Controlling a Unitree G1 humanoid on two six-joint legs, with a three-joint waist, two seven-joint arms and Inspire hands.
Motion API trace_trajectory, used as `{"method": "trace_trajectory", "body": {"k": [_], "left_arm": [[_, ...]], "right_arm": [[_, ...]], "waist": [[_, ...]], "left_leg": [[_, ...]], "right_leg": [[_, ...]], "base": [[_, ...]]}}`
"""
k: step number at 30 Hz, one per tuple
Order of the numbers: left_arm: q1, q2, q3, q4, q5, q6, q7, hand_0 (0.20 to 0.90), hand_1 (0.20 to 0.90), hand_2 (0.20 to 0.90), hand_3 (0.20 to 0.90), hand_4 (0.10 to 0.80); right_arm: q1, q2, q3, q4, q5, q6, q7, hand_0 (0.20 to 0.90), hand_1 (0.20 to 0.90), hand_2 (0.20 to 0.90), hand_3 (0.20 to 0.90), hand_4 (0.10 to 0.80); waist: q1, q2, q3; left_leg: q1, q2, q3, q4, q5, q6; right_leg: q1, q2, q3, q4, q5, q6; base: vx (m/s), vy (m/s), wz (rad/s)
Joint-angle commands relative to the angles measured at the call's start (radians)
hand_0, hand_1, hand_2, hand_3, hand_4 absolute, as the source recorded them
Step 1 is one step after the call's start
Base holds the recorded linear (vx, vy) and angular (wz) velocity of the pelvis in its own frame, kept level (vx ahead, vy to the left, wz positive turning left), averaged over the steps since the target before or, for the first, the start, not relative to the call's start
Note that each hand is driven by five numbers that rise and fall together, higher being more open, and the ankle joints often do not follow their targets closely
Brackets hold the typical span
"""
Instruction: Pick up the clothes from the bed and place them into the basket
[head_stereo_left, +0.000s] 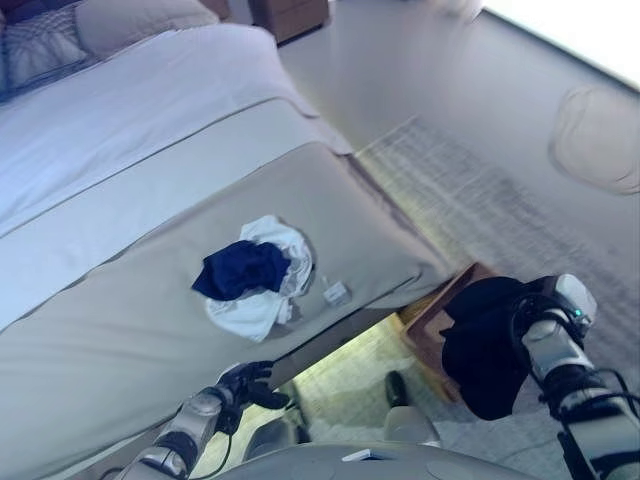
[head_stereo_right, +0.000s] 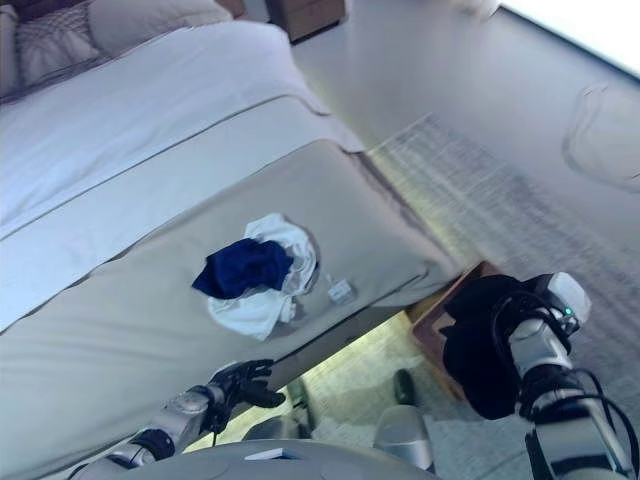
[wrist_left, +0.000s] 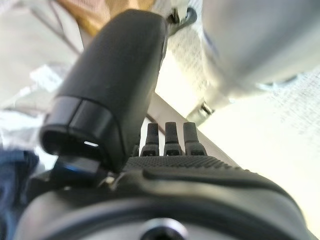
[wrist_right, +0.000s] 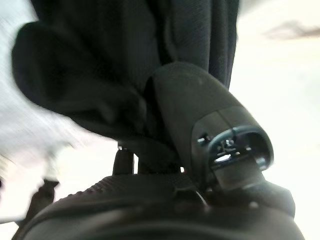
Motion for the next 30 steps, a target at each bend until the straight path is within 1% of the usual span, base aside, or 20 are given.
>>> {"method": "trace_trajectory", "body": {"k": [1, 4, 7, 13, 14, 17, 18, 19, 21, 22, 23, 24, 25, 26, 27, 28, 30], "left_arm": [[-0.073, 0.065, -0.012, -0.030, -0.032, -0.051, -0.006, 0.900, 0.900, 0.900, 0.900, 0.800], [-0.065, 0.064, -0.010, -0.055, -0.033, -0.048, -0.025, 0.900, 0.900, 0.900, 0.900, 0.800], [-0.050, 0.068, -0.012, -0.067, -0.031, -0.049, -0.043, 0.900, 0.900, 0.900, 0.900, 0.800], [-0.051, 0.075, -0.011, -0.064, -0.027, -0.050, -0.058, 0.900, 0.900, 0.900, 0.900, 0.800], [-0.055, 0.080, -0.012, -0.064, -0.027, -0.046, -0.060, 0.900, 0.900, 0.900, 0.900, 0.800], [-0.056, 0.085, -0.012, -0.067, -0.022, -0.038, -0.063, 0.900, 0.900, 0.900, 0.900, 0.800], [-0.053, 0.086, -0.013, -0.068, -0.025, -0.034, -0.059, 0.900, 0.900, 0.900, 0.900, 0.800], [-0.049, 0.088, -0.013, -0.070, -0.027, -0.032, -0.058, 0.900, 0.900, 0.900, 0.900, 0.800], [-0.034, 0.091, -0.011, -0.078, -0.036, -0.029, -0.054, 0.900, 0.900, 0.900, 0.900, 0.800], [-0.020, 0.093, -0.007, -0.087, -0.049, -0.028, -0.049, 0.900, 0.900, 0.900, 0.900, 0.800], [-0.010, 0.092, -0.004, -0.093, -0.056, -0.028, -0.044, 0.900, 0.900, 0.900, 0.900, 0.800], [0.009, 0.088, 0.008, -0.099, -0.076, -0.031, -0.036, 0.900, 0.900, 0.900, 0.900, 0.800], [0.021, 0.081, 0.019, -0.101, -0.092, -0.032, -0.030, 0.900, 0.900, 0.900, 0.900, 0.800], [0.028, 0.073, 0.031, -0.099, -0.099, -0.032, -0.025, 0.900, 0.900, 0.900, 0.900, 0.800], [0.034, 0.065, 0.044, -0.092, -0.109, -0.031, -0.021, 0.900, 0.900, 0.900, 0.900, 0.800], [0.041, 0.044, 0.065, -0.070, -0.116, -0.034, -0.010, 0.900, 0.900, 0.900, 0.900, 0.800], [0.047, 0.027, 0.077, -0.039, -0.122, -0.043, 0.002, 0.900, 0.900, 0.900, 0.900, 0.800]], "right_arm": [[-0.132, -0.085, 0.009, 0.084, 0.035, -0.001, -0.032, 0.900, 0.900, 0.900, 0.900, 0.800], [-0.114, -0.092, -0.006, 0.122, 0.042, 0.014, -0.016, 0.900, 0.900, 0.900, 0.900, 0.800], [-0.076, -0.091, -0.015, 0.131, 0.031, 0.042, 0.013, 0.900, 0.900, 0.900, 0.900, 0.800], [-0.033, -0.076, 0.003, 0.199, -0.040, 0.095, 0.149, 0.900, 0.900, 0.900, 0.900, 0.800], [-0.032, -0.075, 0.006, 0.220, -0.045, 0.086, 0.172, 0.900, 0.900, 0.900, 0.900, 0.800], [-0.042, -0.075, 0.015, 0.226, -0.047, 0.061, 0.156, 0.900, 0.900, 0.900, 0.900, 0.800], [-0.056, -0.077, 0.020, 0.208, -0.047, 0.019, 0.123, 0.900, 0.900, 0.900, 0.900, 0.800], [-0.065, -0.081, 0.023, 0.194, -0.047, 0.004, 0.107, 0.900, 0.900, 0.900, 0.900, 0.800], [-0.087, -0.093, 0.029, 0.122, -0.051, -0.028, 0.072, 0.900, 0.900, 0.900, 0.900, 0.800], [-0.100, -0.104, 0.032, 0.027, -0.056, -0.067, 0.034, 0.900, 0.900, 0.900, 0.900, 0.800], [-0.106, -0.109, 0.036, -0.058, -0.062, -0.053, 0.027, 0.900, 0.900, 0.900, 0.900, 0.800], [-0.111, -0.113, 0.045, -0.215, -0.072, -0.057, 0.016, 0.900, 0.900, 0.900, 0.900, 0.800], [-0.108, -0.111, 0.044, -0.334, -0.105, -0.072, 0.029, 0.900, 0.900, 0.900, 0.900, 0.800], [-0.107, -0.102, 0.044, -0.424, -0.128, -0.061, 0.046, 0.900, 0.900, 0.900, 0.900, 0.800], [-0.103, -0.091, 0.043, -0.491, -0.174, -0.091, 0.070, 0.900, 0.900, 0.900, 0.900, 0.800], [-0.105, -0.072, 0.061, -0.603, -0.230, -0.110, 0.125, 0.900, 0.900, 0.900, 0.900, 0.800], [-0.123, -0.050, 0.093, -0.648, -0.281, -0.156, 0.168, 0.900, 0.900, 0.900, 0.900, 0.800]], "waist": [[0.019, -0.064, 0.059], [0.019, -0.045, 0.058], [0.015, -0.040, 0.050], [0.020, -0.052, 0.040], [0.025, -0.058, 0.039], [0.034, -0.068, 0.039], [0.040, -0.075, 0.038], [0.042, -0.078, 0.038], [0.047, -0.082, 0.036], [0.048, -0.086, 0.038], [0.046, -0.088, 0.040], [0.042, -0.092, 0.042], [0.040, -0.096, 0.043], [0.039, -0.099, 0.040], [0.039, -0.104, 0.039], [0.045, -0.115, 0.032], [0.062, -0.134, 0.031]], "left_leg": [[0.085, -0.075, 0.000, 0.014, -0.146, 0.012], [0.086, -0.079, -0.008, 0.011, -0.141, 0.006], [0.089, -0.083, -0.013, 0.009, -0.140, 0.002], [0.093, -0.084, -0.019, 0.009, -0.144, 0.003], [0.094, -0.083, -0.022, 0.009, -0.144, 0.004], [0.098, -0.082, -0.027, 0.009, -0.146, 0.005], [0.102, -0.080, -0.030, 0.008, -0.147, 0.005], [0.104, -0.079, -0.032, 0.008, -0.147, 0.005], [0.108, -0.079, -0.037, 0.006, -0.148, 0.006], [0.110, -0.081, -0.041, 0.006, -0.149, 0.007], [0.111, -0.082, -0.043, 0.005, -0.150, 0.008], [0.111, -0.086, -0.046, 0.003, -0.151, 0.008], [0.112, -0.090, -0.049, 0.002, -0.153, 0.009], [0.109, -0.093, -0.051, 0.002, -0.153, 0.010], [0.110, -0.096, -0.053, 0.002, -0.154, 0.011], [0.109, -0.103, -0.061, 0.002, -0.155, 0.015], [0.110, -0.109, -0.078, 0.004, -0.158, 0.020]], "right_leg": [[-0.038, 0.035, -0.070, 0.058, -0.028, -0.064], [-0.034, 0.032, -0.076, 0.050, -0.028, -0.063], [-0.028, 0.030, -0.077, 0.047, -0.029, -0.061], [-0.025, 0.028, -0.087, 0.046, -0.030, -0.061], [-0.024, 0.028, -0.089, 0.047, -0.030, -0.062], [-0.016, 0.029, -0.096, 0.047, -0.029, -0.062], [-0.011, 0.030, -0.099, 0.047, -0.028, -0.061], [-0.008, 0.029, -0.100, 0.046, -0.028, -0.060], [-0.002, 0.028, -0.099, 0.046, -0.027, -0.059], [-0.001, 0.028, -0.096, 0.048, -0.028, -0.058], [-0.001, 0.028, -0.094, 0.050, -0.029, -0.058], [-0.003, 0.029, -0.089, 0.054, -0.031, -0.058], [-0.002, 0.029, -0.087, 0.056, -0.033, -0.058], [-0.004, 0.029, -0.086, 0.057, -0.033, -0.057], [-0.003, 0.028, -0.085, 0.059, -0.035, -0.057], [-0.001, 0.025, -0.088, 0.065, -0.042, -0.058], [0.005, 0.020, -0.098, 0.077, -0.053, -0.060]], "base": [[0.000, 0.000, 0.00], [0.016, 0.009, 0.09], [0.041, 0.011, 0.12], [0.023, -0.010, 0.12], [0.015, -0.029, 0.13], [0.041, -0.026, 0.01], [0.063, -0.003, 0.01], [0.081, 0.011, 0.02], [0.072, 0.041, 0.04], [0.069, 0.082, 0.06], [0.087, 0.166, 0.06], [0.088, 0.209, 0.04], [0.104, 0.232, 0.02], [0.107, 0.209, 0.01], [0.149, 0.246, 0.02], [0.165, 0.245, 0.05], [0.145, 0.208, 0.20]]}}
